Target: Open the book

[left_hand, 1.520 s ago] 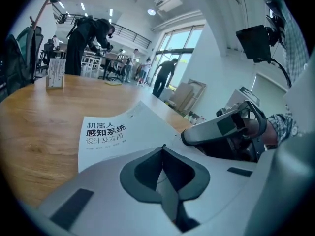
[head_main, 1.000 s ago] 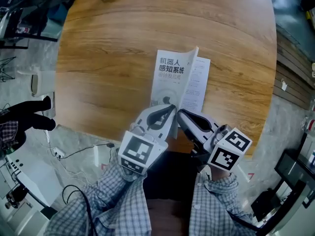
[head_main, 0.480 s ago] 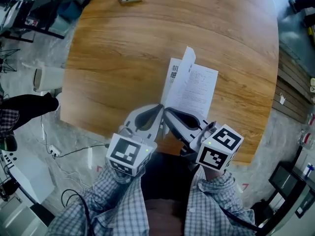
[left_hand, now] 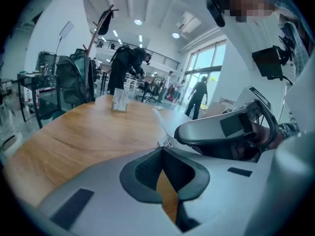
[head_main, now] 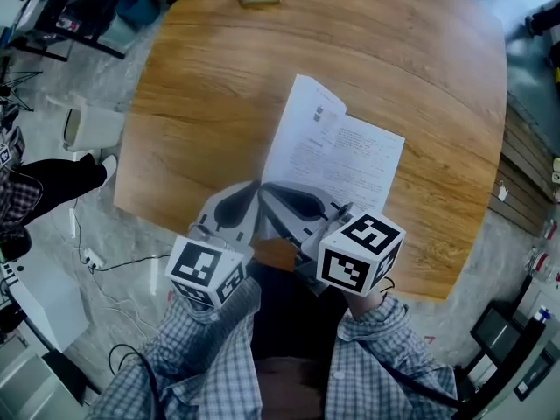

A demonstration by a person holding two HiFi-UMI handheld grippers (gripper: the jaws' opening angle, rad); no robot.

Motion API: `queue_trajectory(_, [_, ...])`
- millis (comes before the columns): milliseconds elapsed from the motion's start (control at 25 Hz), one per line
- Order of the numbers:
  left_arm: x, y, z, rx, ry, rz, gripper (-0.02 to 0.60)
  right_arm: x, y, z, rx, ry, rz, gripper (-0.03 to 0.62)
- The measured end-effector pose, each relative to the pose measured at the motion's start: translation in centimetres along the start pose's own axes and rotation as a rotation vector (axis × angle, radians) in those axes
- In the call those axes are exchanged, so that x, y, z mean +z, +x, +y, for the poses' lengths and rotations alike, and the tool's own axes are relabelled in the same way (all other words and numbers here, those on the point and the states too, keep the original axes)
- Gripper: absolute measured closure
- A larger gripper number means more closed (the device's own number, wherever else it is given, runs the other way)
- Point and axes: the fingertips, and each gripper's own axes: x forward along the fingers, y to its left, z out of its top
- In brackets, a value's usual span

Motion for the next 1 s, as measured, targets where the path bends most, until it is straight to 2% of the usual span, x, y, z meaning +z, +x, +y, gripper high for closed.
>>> queue_trajectory(160, [-0.3, -1.0, 2.6, 0.045, -0.039, -0.018, 0.574, -0.6, 2.7, 0.4, 0.032, 0.035, -0.004, 0.565])
queue_trajectory(280, [-1.0, -1.3, 4.6, 0.080, -0.059, -0.020, 0.574, -1.2, 4.8, -0.1, 0.023, 0.030, -0.014, 0.563])
queue_trajectory(640, [-4.4, -0.8, 9.1, 0.146, -0.128, 0.011, 0.574, -4.1, 9.7, -3.5, -0.005, 0.055, 0.068, 0.565])
queue_trajectory(840, [-6.1, 0.1, 10.3, 0.173, -0.110, 0.040, 0.574, -5.4, 10.8, -5.2, -0.033, 0.066, 0.106, 0.565])
queue_trajectory(1000, [-6.7, 0.4, 10.7, 0.193, -0.123, 0.027, 0.574, -6.0, 11.1, -6.0, -0.041, 0.106, 0.122, 0.565])
